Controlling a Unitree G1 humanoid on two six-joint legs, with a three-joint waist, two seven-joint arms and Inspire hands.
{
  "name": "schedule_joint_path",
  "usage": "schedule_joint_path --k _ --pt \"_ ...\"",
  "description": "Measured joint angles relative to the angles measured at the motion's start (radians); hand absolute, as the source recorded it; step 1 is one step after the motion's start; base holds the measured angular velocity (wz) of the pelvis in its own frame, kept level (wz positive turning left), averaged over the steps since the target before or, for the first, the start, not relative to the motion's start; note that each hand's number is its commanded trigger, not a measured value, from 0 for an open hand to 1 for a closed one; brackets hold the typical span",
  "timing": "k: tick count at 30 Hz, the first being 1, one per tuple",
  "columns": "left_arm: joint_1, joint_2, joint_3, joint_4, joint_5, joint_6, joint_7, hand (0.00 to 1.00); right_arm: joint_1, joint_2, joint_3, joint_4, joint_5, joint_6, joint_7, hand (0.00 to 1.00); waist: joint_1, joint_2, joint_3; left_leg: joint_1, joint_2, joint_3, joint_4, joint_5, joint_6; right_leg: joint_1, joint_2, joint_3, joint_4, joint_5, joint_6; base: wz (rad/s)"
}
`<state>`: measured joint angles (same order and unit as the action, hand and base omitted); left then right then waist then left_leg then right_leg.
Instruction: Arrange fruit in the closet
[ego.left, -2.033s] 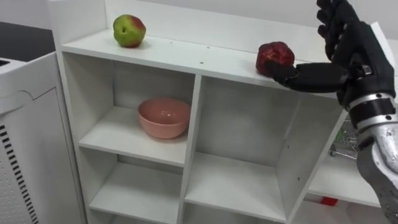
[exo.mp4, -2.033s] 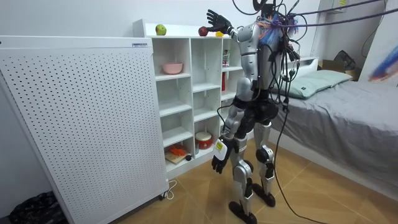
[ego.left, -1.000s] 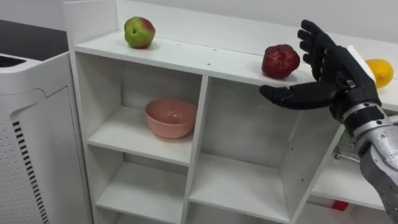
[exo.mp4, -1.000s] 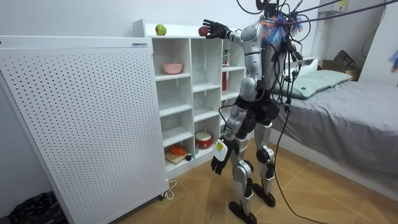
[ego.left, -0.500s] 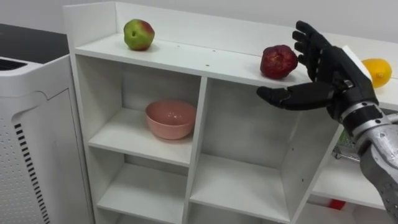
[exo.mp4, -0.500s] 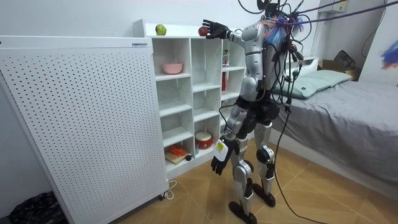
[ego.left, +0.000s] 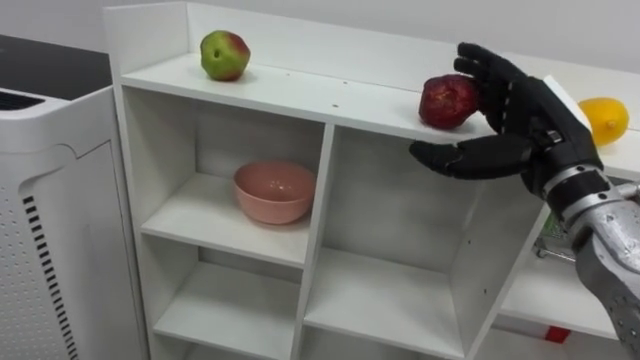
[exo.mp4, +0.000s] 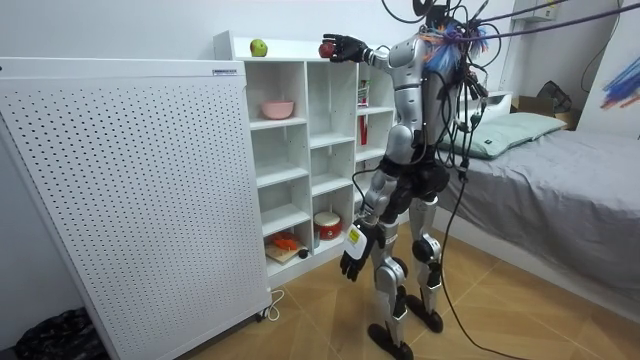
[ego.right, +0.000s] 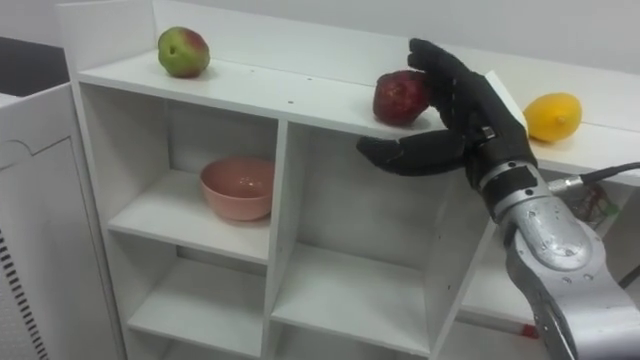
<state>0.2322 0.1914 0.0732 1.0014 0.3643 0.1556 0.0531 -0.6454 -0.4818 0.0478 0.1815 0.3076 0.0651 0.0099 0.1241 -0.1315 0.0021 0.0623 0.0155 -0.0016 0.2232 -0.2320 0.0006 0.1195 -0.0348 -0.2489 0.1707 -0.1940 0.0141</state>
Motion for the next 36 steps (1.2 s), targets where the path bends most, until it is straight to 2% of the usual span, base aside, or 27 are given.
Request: schedule_joint_path --k 4,13,28,31,32,36 --pt "0.0 0.001 0.0 0.0 0.0 0.0 0.0 0.0 0.0 -0.001 0.01 0.003 -0.004 0.0 0.0 1.0 0.001 -0.007 0.0015 0.0 0.0 0.0 0.0 0.0 0.0 0.0 0.0 0.0 0.0 0.0 0.0 0.0" --pt "-0.001 0.002 0.0 0.0 0.0 0.0 0.0 0.0 -0.022 -0.001 0.009 0.003 -0.003 -0.001 -0.022 1.0 0.012 -0.006 0.0023 -0.001 0.0 -0.004 -0.002 0.0 0.0 0.0 0.0 -0.001 -0.001 0.0 0.0 0.0" --pt "-0.001 0.014 -0.003 0.002 -0.013 0.0 0.0 0.0 -0.022 0.003 0.022 -0.006 -0.037 0.0 0.016 1.0 0.016 -0.006 0.002 0.001 -0.001 -0.002 -0.001 0.0 0.0 0.002 0.0 0.005 0.0 0.0 0.0 0.0" --pt "-0.001 0.015 -0.021 0.008 -0.02 -0.004 0.003 0.0 0.008 0.003 0.047 -0.081 -0.042 0.001 0.017 1.0 0.014 -0.002 0.0049 0.002 -0.001 0.0 -0.001 0.0 0.0 0.002 0.0 0.013 -0.001 0.0 0.0 -0.02" --pt "-0.002 0.016 -0.032 0.009 -0.02 -0.005 0.004 0.0 0.026 0.003 0.061 -0.127 -0.044 0.001 0.027 1.0 0.012 0.005 0.0095 0.003 -0.001 0.003 -0.001 0.0 0.0 0.001 0.001 0.027 -0.001 0.0 0.0 -0.03" --pt "-0.01 0.016 -0.045 0.009 -0.02 -0.01 0.003 0.0 0.082 0.003 0.092 -0.22 -0.044 0.0 0.053 1.0 0.011 0.008 0.0091 0.003 -0.001 0.003 0.0 0.0 0.0 -0.001 0.001 0.037 -0.003 0.0 0.0 0.0"
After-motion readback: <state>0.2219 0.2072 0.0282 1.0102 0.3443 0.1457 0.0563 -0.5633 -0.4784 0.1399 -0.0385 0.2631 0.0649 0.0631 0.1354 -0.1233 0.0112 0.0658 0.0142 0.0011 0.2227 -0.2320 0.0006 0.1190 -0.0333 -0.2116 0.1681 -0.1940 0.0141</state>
